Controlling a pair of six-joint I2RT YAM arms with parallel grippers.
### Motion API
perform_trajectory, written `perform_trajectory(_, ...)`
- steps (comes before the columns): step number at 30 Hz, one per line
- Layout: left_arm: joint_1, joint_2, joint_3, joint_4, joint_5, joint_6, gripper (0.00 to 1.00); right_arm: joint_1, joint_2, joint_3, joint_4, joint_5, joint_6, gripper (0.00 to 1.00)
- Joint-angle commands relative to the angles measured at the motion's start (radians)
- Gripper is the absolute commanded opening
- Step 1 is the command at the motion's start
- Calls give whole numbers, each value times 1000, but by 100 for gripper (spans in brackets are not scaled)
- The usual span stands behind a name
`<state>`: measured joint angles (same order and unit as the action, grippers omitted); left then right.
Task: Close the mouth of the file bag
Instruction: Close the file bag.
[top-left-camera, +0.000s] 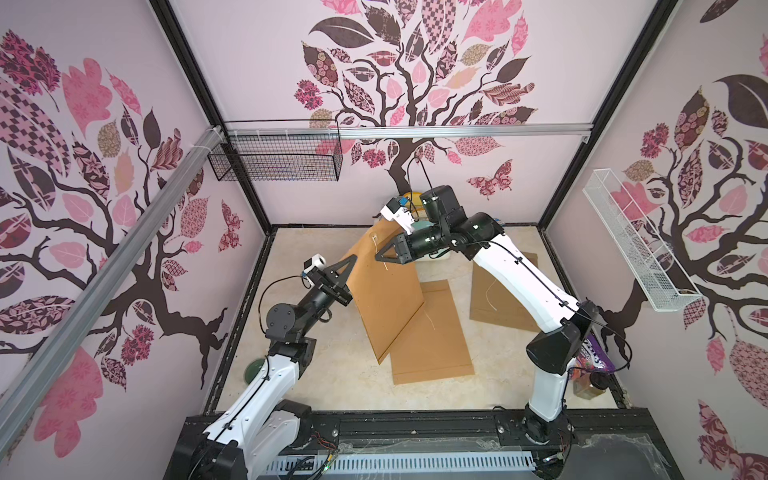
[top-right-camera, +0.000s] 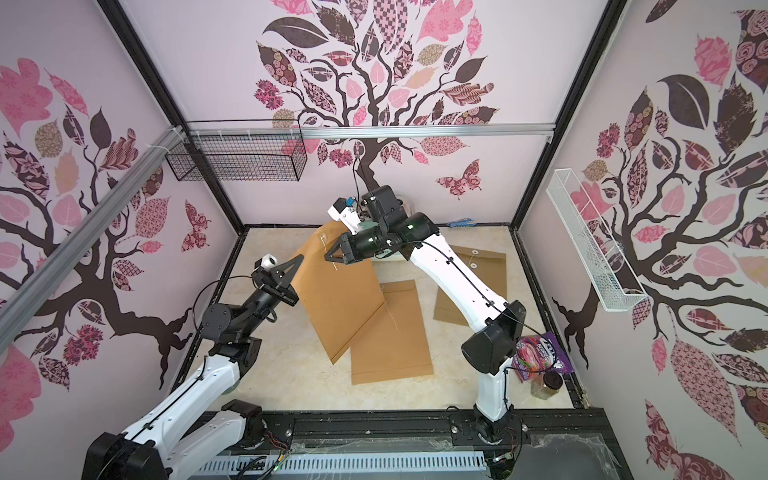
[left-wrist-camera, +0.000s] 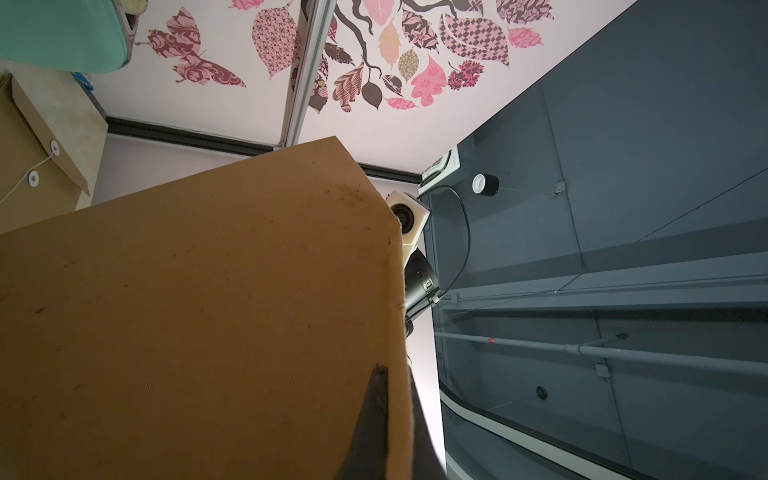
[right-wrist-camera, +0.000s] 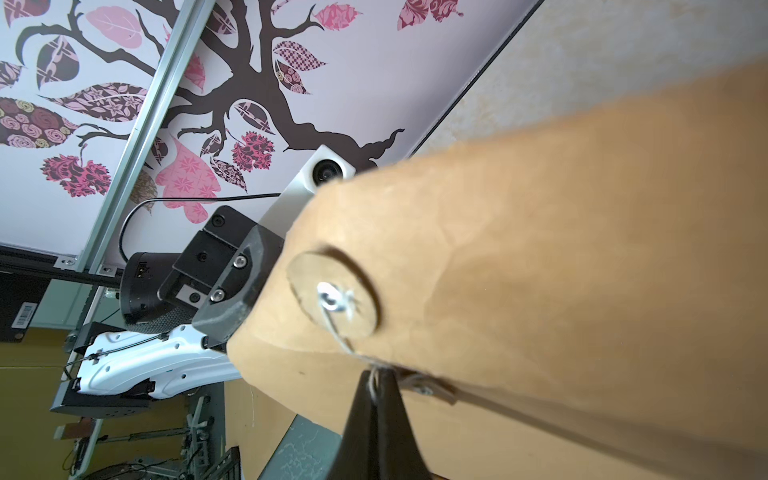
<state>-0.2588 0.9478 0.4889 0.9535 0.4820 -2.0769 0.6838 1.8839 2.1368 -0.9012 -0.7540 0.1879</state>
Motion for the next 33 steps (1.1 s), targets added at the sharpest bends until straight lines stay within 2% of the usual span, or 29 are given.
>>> perform_trajectory(1,-3,-11,3,38,4,-41,0,18,-10,12,43,-27,14,0)
perform_trajectory(7,-2,-9,7,40,3,-44,0,36,-8,-15,45,-52,8,0)
perform_trajectory(15,-2,-3,6,48,-7,-50,0,46,-62,-147,130,-70,22,0)
perform_trajectory(33,-3,-6,20,63,-26,-76,0,57,-98,-320,247,-44,53,0)
